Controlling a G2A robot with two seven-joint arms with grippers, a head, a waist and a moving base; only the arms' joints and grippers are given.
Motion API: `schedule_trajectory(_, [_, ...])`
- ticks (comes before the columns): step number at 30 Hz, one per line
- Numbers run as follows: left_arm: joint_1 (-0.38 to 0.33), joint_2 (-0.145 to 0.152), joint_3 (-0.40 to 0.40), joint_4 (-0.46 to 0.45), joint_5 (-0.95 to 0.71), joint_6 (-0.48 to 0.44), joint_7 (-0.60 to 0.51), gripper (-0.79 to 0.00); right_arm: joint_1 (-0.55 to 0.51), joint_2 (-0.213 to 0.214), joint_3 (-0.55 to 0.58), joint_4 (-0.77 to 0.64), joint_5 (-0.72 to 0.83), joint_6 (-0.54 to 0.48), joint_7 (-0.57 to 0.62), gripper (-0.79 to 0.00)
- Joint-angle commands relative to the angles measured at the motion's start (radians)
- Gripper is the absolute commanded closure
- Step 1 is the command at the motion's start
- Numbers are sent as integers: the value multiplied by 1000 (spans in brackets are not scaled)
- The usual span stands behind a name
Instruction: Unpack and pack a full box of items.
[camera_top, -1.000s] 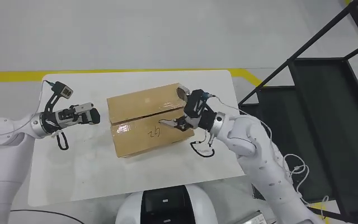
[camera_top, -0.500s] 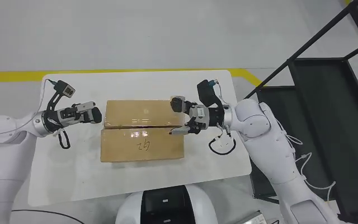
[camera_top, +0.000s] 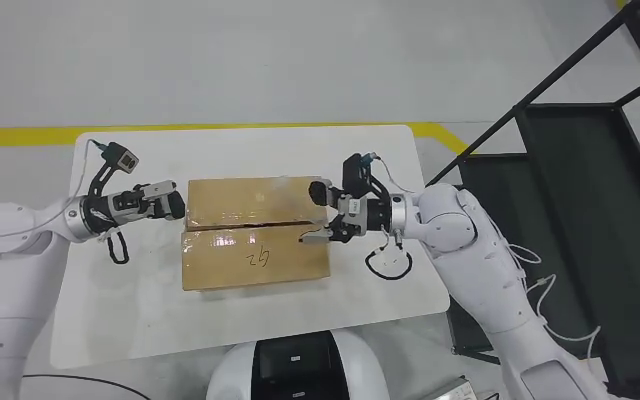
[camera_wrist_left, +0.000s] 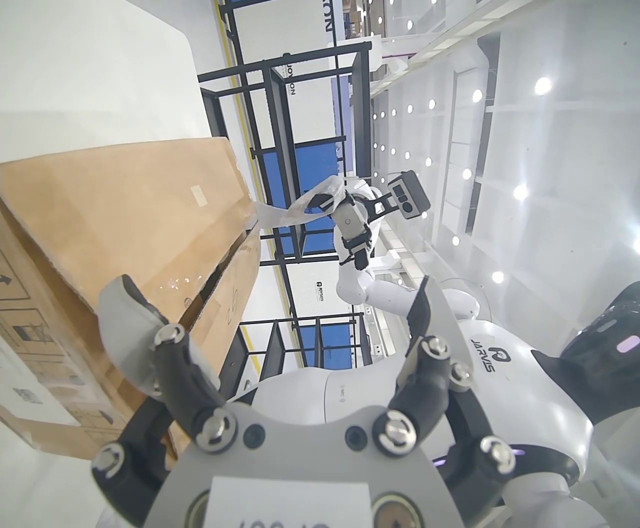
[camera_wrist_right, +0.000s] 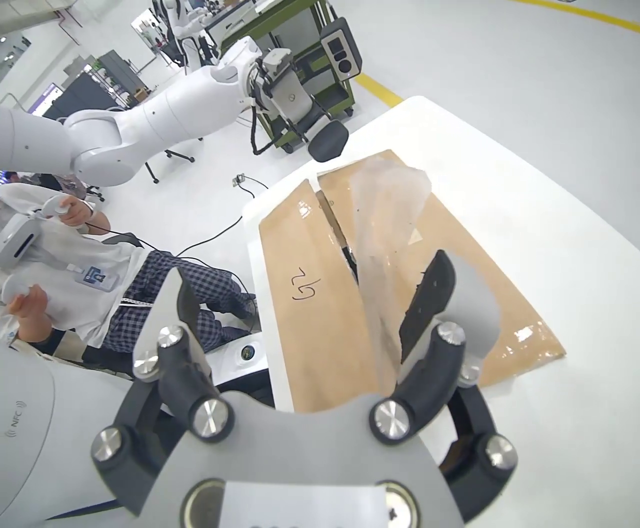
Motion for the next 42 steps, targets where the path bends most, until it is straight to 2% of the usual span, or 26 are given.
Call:
schedule_trajectory(1, [-2, -1, 1, 1, 0, 0, 0, -785, 12, 3, 2, 25, 19, -10, 7, -785])
schedule_trajectory(3, [-3, -1, 1, 2, 1, -2, 0, -785, 26, 5, 11, 51, 10, -12, -4, -785])
schedule_trajectory(5, [-2, -1, -1, 5, 0, -2, 2, -785, 61, 5, 27, 100, -87, 27, -50, -785])
schedule_trajectory(8, [0, 0, -6, 9, 4, -2, 5, -785, 91, -3, -9, 141, -150, 42, -111, -785])
schedule_trajectory(13, [4, 0, -10, 6, 6, 1, 13, -785, 131, -17, -77, 171, -332, 168, -180, -785])
schedule_trajectory(18, [11, 0, -13, -1, 9, 0, 21, -785, 121, -44, -221, 59, -517, 367, -223, -785])
schedule_trajectory(22, [15, 0, -18, -3, 13, 4, 24, -785, 78, -45, -255, 0, -590, 421, -222, -785])
schedule_trajectory(25, [16, 0, -19, -5, 14, 6, 25, -785, 39, -39, -240, -34, -593, 404, -232, -785])
schedule_trajectory(29, [17, -1, -20, -4, 1, 3, 32, -785, 6, -27, -171, -29, -515, 332, -279, -785])
schedule_trajectory(37, [37, -3, -83, 28, -116, -51, 83, -785, -17, 1, -49, 4, -306, 97, -265, -785])
schedule_trajectory(42, [56, 5, -133, 47, -122, -56, 92, -785, -17, 2, -45, 7, -297, 88, -262, -785])
